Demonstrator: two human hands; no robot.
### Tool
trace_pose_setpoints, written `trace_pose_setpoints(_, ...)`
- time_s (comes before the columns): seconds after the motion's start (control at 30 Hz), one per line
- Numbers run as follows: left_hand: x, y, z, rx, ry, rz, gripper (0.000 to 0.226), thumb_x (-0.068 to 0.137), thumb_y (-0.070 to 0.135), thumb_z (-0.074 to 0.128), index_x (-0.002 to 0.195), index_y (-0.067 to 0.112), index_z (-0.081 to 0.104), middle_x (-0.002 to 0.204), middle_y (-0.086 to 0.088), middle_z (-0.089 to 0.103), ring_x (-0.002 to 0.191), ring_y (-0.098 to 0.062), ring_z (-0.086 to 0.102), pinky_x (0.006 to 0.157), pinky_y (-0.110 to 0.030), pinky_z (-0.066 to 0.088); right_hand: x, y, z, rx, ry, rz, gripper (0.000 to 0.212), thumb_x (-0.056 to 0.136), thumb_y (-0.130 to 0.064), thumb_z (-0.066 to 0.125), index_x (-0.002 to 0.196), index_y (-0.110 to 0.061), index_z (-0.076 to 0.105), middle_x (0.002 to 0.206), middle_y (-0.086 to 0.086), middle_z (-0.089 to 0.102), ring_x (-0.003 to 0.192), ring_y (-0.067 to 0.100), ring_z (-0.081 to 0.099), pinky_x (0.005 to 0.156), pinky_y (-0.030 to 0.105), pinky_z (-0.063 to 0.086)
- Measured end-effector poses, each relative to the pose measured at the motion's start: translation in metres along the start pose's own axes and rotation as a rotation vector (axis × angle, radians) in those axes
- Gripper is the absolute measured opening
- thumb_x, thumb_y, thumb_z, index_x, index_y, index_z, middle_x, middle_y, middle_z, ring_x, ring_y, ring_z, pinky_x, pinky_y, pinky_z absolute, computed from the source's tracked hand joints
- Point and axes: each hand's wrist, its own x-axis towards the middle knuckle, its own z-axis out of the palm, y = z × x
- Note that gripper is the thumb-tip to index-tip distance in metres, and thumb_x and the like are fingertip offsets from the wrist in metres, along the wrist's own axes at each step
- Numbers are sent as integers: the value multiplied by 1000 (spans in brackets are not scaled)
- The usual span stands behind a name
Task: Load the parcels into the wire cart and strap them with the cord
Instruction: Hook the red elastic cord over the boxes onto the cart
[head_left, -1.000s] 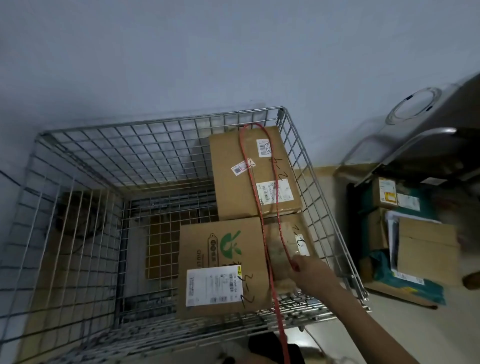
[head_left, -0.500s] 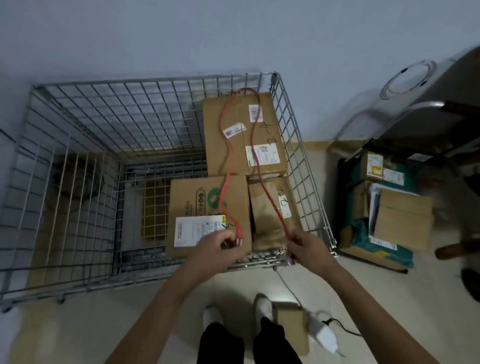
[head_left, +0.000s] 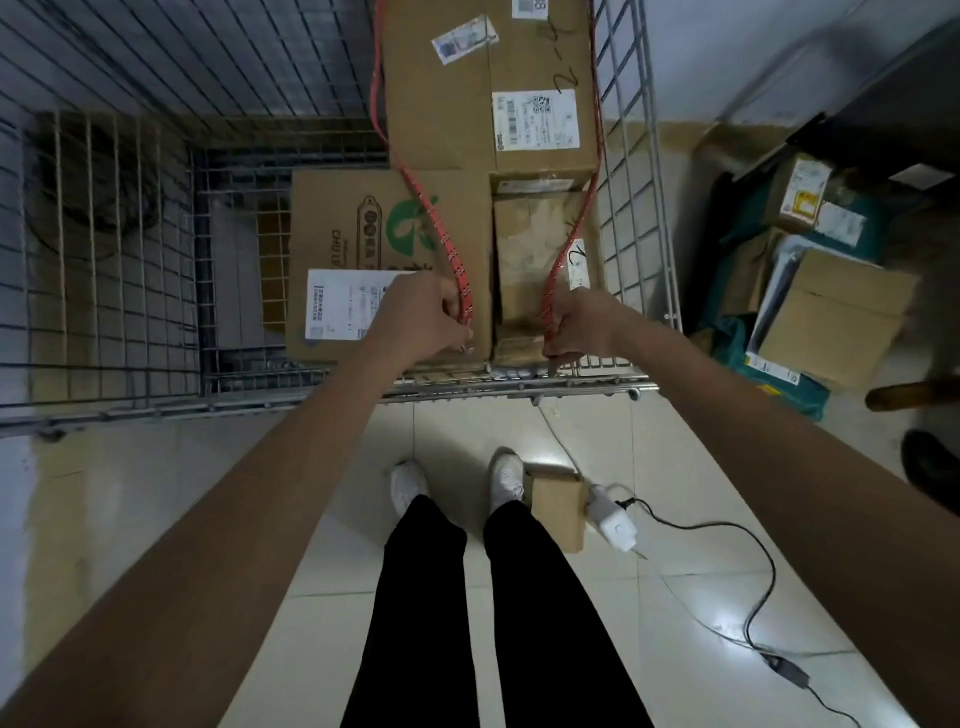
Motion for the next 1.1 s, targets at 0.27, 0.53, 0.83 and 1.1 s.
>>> trace_pose_setpoints(0.27, -21, 1, 15, 167, 74, 38, 23, 73, 15, 78, 61, 18, 59, 70, -1, 62, 68, -13, 53, 56, -19, 31, 11, 20, 21, 184, -84, 36, 21, 73, 1, 79, 91, -1, 67, 92, 11, 69, 83, 21, 67, 75, 27, 58)
trace_pose_setpoints(0.53, -39, -16, 31, 199, 228, 86, 14, 79, 14, 73, 68, 13, 64, 73, -6, 67, 71, -21, 59, 65, -26, 43, 15, 26, 28, 232, -72, 113, 35, 73, -11, 82, 102, 0, 68, 94, 16, 72, 89, 27, 71, 86, 42, 58)
trace_pose_setpoints(0.83, -41, -36, 40, -36, 257, 70, 12, 76, 21, 78, 72, 13, 70, 65, 5, 60, 61, -11, 55, 58, -20, 38, 34, 16, 37, -77, -99, 146, 23, 72, -7, 70, 57, -13, 54, 62, 7, 54, 60, 18, 52, 60, 20, 44)
trace_pose_setpoints(1.1, -43, -42, 44, -143, 266, 52, 21, 77, 22, 78, 64, 24, 61, 58, 16, 57, 57, -7, 57, 59, -20, 40, 43, 20, 49, -196, -152, 60, 24, 83, -12, 72, 103, 1, 69, 109, 19, 67, 106, 29, 63, 89, 32, 54)
